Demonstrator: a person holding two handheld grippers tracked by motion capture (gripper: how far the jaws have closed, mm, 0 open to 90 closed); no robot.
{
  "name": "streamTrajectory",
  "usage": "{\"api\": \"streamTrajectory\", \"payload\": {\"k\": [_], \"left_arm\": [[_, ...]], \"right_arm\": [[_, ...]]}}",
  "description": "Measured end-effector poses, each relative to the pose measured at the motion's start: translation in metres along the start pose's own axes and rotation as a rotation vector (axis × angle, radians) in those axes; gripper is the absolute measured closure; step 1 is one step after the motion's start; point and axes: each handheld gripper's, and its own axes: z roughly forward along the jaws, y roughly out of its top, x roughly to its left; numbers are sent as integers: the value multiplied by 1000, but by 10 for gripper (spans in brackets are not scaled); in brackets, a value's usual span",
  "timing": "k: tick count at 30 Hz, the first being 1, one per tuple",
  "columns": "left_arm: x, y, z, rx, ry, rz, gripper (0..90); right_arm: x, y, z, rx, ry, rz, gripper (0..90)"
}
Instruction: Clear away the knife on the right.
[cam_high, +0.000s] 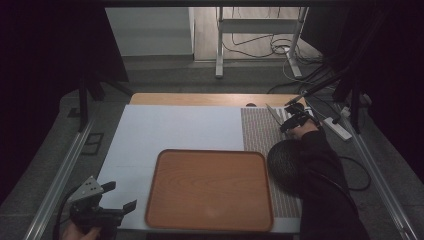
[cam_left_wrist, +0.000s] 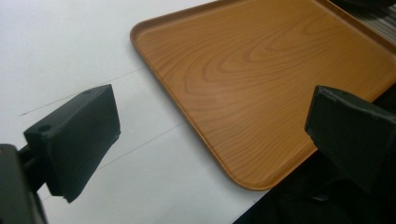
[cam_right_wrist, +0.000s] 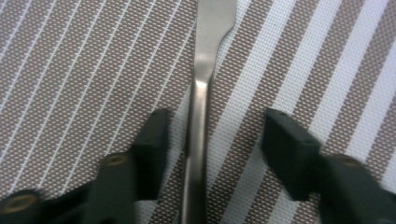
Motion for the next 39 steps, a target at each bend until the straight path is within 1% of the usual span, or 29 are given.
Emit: {"api": "streamTrajectory", "payload": {"k": [1,3,4,5,6,7,9,11,15,20,22,23,26,31,33,34,39], "left_arm": [[0,0,0,1,0,1,32],[0,0,0,1,1,1,32],[0,0,0,1,1,1,32],[0,0,0,1,1,1,32],[0,0,0,1,1,1,32],[0,0,0,1,1,2,32],[0,0,0,1,1,3,32],[0,0,0,1,2,2,32],[0,0,0,1,1,0,32],[0,0,0,1,2,1,32],[0,0,0,1,1,1,32],[0,0,0,1,1,1,32],[0,0,0,1,2,1,32],[0,0,0,1,2,1,32],[0,0,0,1,2,1,33],[0,0,0,1,2,2,32],[0,0,0,0,2,2,33]], "right_arm": [[1,1,-1,8,-3,-6,494],[-1,1,-2,11,1,-3,627],[-1,1,-2,12,3,-7,640],[-1,1,-2,11,9,-2,693],[-1,1,-3,12,8,-8,793],[-1,0,-3,14,12,-10,794],[-3,0,-3,11,27,8,798],[-3,0,-3,10,33,10,799],[-5,-1,-3,3,45,-7,802],[-8,-2,-6,-4,49,-3,802],[-12,-3,-10,-24,45,6,802],[-12,-3,-10,-24,45,6,802],[-17,-4,-17,-49,54,22,802],[-22,-6,-23,-72,59,38,803],[-24,-6,-27,-83,66,41,802],[-25,-7,-31,-94,60,40,802],[-26,-7,-40,-113,61,39,802]]}}
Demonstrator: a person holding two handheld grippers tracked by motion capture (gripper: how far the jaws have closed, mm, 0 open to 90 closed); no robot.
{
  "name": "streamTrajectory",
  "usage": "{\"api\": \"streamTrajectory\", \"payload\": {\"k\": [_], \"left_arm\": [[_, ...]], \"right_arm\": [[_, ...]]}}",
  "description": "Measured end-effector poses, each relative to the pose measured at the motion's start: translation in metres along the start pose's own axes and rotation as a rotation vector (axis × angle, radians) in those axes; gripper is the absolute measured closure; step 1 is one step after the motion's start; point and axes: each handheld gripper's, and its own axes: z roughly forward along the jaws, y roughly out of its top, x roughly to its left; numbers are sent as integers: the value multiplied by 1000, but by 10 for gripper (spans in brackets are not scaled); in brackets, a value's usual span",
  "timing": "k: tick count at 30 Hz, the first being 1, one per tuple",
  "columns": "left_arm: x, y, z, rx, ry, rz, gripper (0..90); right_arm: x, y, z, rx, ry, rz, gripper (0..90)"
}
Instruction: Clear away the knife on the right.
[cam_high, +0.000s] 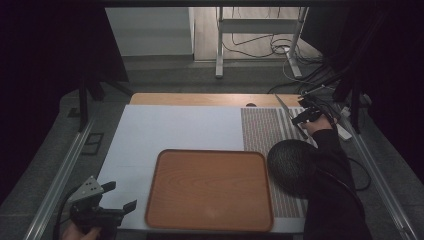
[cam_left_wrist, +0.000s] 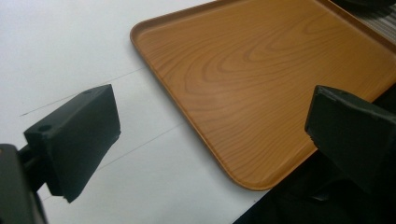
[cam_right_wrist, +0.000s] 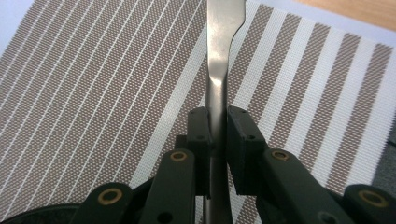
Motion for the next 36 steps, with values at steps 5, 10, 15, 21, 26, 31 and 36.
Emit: {"api": "streamTrajectory", "payload": {"k": [5,10,15,21,26,31,36], "left_arm": [[0,0,0,0,0,0,33],[0,0,0,0,0,-1,32],[0,0,0,0,0,0,33],[0,0,0,0,1,-1,33],[0,0,0,2,1,-1,32],[0,0,0,2,1,-2,33],[0,0,0,2,2,0,33]], "right_arm": [[2,1,-10,-4,3,-13,802],[12,0,-21,-8,16,-44,802],[20,-3,-28,-18,35,-65,802],[39,-11,-35,-11,59,-133,801],[54,-17,-37,-5,90,-160,801],[73,-25,-37,7,115,-205,801],[94,-34,-37,20,146,-247,801]]}}
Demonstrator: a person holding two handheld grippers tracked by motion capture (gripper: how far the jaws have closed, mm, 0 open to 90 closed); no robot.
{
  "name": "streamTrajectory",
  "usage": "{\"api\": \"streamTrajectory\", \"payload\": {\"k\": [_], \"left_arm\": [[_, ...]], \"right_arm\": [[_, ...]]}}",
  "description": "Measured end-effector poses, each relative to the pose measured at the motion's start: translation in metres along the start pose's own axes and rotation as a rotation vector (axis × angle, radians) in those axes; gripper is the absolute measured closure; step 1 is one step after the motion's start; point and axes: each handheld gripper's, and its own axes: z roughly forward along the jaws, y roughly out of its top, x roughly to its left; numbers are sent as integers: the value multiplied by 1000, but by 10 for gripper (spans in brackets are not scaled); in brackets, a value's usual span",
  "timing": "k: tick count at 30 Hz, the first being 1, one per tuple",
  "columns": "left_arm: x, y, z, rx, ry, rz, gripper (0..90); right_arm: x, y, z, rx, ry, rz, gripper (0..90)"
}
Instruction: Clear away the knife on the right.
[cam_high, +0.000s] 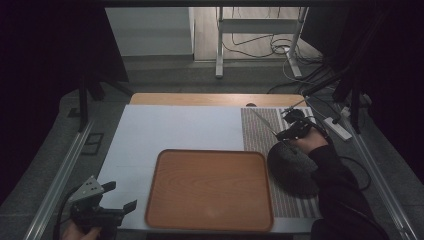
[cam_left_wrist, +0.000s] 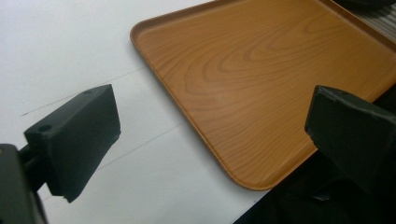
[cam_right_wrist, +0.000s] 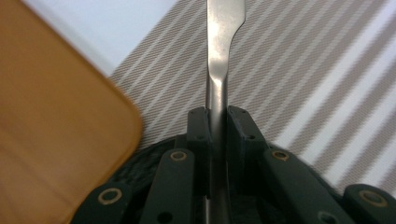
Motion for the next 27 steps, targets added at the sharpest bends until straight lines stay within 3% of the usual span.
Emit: {"api": "streamTrajectory", "payload": {"k": [16,17,18,27], "left_arm": [[0,0,0,4,3,5,34],[-1,0,0,4,3,6,34],[-1,0,0,6,4,7,34],[-1,1,1,7,5,6,34]], "right_arm": [[74,-20,12,57,94,-131,801],[85,-24,15,66,107,-147,801],[85,-24,15,66,107,-147,801],[141,-36,21,85,150,-236,800]]}}
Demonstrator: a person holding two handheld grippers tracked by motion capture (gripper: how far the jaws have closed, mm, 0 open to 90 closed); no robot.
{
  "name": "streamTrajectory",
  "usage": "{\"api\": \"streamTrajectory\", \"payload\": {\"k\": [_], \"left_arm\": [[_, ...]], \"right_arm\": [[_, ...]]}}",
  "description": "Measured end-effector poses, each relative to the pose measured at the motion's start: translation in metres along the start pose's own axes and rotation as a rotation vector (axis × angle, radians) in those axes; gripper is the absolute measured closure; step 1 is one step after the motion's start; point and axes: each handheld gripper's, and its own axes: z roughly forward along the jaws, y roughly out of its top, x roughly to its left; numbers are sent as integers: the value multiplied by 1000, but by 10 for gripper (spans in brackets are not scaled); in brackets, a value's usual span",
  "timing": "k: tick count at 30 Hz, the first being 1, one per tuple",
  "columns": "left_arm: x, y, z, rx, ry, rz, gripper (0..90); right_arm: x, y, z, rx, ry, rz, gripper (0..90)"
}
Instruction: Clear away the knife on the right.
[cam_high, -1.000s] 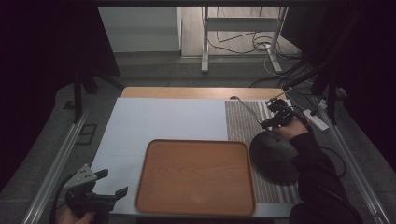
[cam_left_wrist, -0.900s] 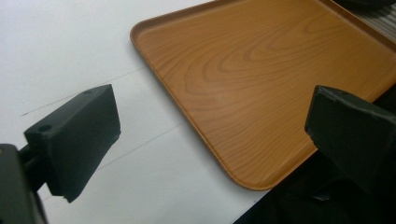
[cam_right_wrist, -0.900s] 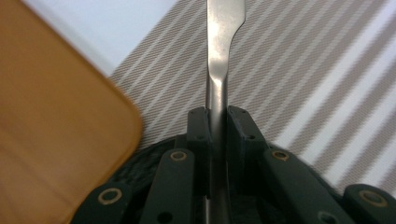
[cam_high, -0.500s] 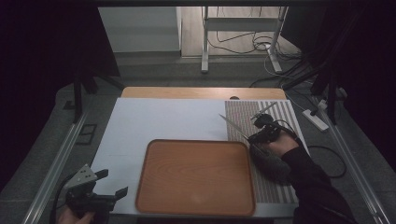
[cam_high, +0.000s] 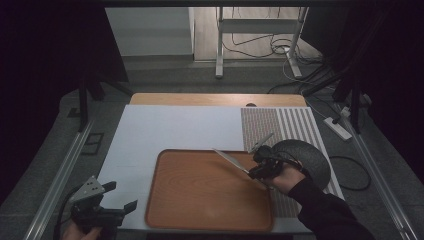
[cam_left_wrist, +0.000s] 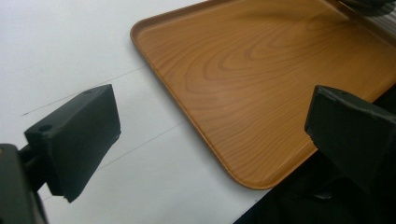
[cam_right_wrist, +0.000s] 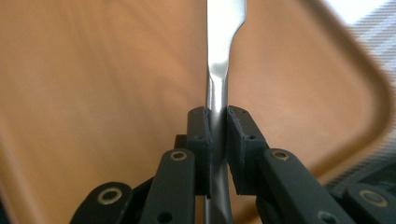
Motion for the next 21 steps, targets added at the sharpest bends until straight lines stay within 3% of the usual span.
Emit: {"api": "streamTrajectory", "payload": {"k": [7,14,18,20,21], "left_arm": [[0,0,0,0,0,0,34],[0,0,0,1,0,1,34],[0,0,0,1,0,0,34],[0,0,1,5,0,2,34],[0,0,1,6,1,2,34]], "right_arm": [[33,-4,10,38,32,-51,800],[48,-13,29,141,51,-99,796],[46,-11,27,135,78,-110,780],[44,-3,18,64,88,-117,756],[44,-3,18,64,88,-117,756]]}}
